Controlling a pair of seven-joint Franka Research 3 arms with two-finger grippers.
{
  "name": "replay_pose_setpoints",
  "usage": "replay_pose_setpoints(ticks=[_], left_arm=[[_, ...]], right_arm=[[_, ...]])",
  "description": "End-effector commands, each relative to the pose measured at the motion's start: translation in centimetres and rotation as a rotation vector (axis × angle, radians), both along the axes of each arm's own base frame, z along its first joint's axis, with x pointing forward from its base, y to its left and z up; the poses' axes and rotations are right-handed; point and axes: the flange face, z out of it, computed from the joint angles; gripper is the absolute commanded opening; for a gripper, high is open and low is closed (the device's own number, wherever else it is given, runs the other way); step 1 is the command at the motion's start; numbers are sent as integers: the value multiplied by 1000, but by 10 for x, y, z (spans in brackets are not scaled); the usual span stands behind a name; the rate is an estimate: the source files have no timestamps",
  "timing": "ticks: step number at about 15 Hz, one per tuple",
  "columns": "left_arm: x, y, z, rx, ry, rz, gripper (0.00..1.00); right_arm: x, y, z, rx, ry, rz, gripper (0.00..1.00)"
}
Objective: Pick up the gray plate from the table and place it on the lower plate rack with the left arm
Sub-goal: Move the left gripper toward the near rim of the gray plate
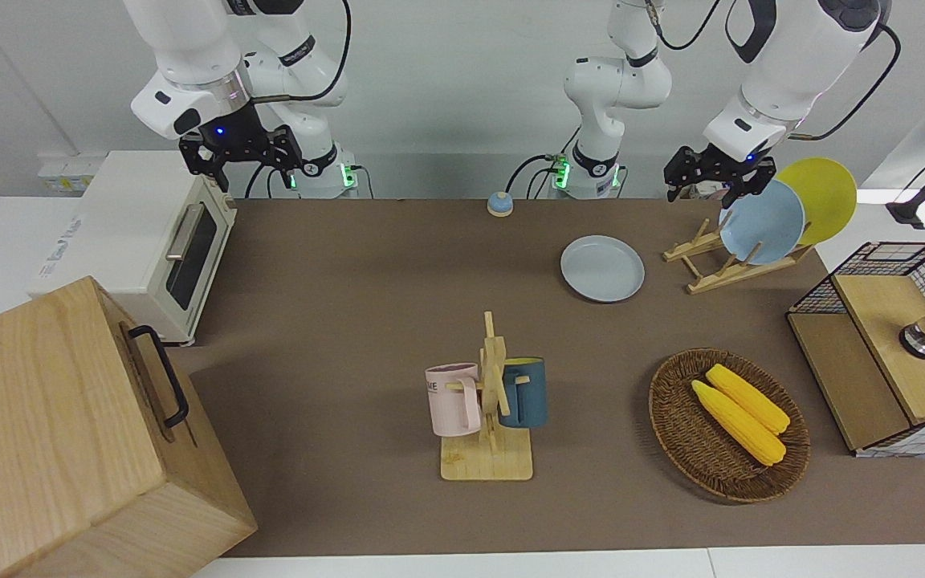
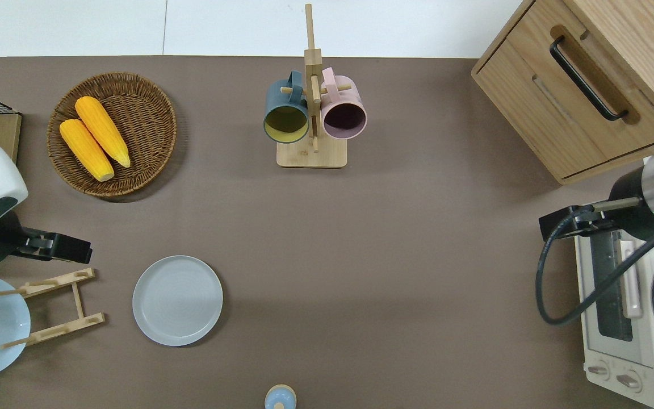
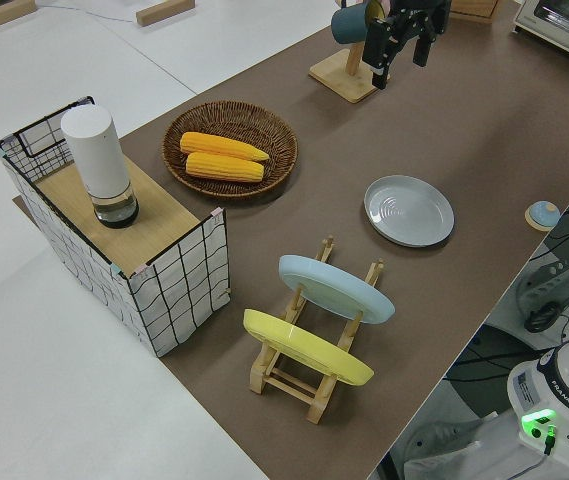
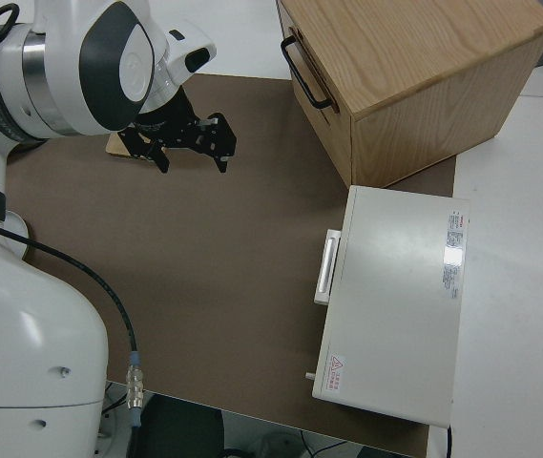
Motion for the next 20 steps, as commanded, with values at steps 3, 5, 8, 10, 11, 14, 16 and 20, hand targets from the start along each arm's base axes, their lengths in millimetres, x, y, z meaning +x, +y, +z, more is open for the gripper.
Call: replay_pose_setpoints(ticks=[3, 5, 8, 10, 11, 14, 16, 20], left_arm=[[-38, 7, -6, 12, 28, 32, 993], [-51, 8, -17, 39, 9, 53, 991], [-64, 6, -40, 61, -43, 83, 991], [-67, 6, -58, 58, -49, 83, 991], [-68, 6, -66, 56, -54, 83, 991], [-75, 7, -99, 47, -77, 83, 991], [-80, 8, -124, 43, -88, 87, 991], [-88, 11, -162, 35, -102, 97, 991]], right_arm=[[-2, -2, 4, -8, 1, -15, 983], [-2, -2, 4, -8, 1, -15, 983], [-2, -2, 4, -8, 1, -15, 983], [-2, -3, 3, -8, 2, -17, 983], [-2, -3, 4, -8, 1, -17, 983], [-2, -3, 4, -8, 1, -17, 983], [-2, -2, 4, -8, 1, -15, 983], [-2, -2, 4, -8, 1, -15, 983]])
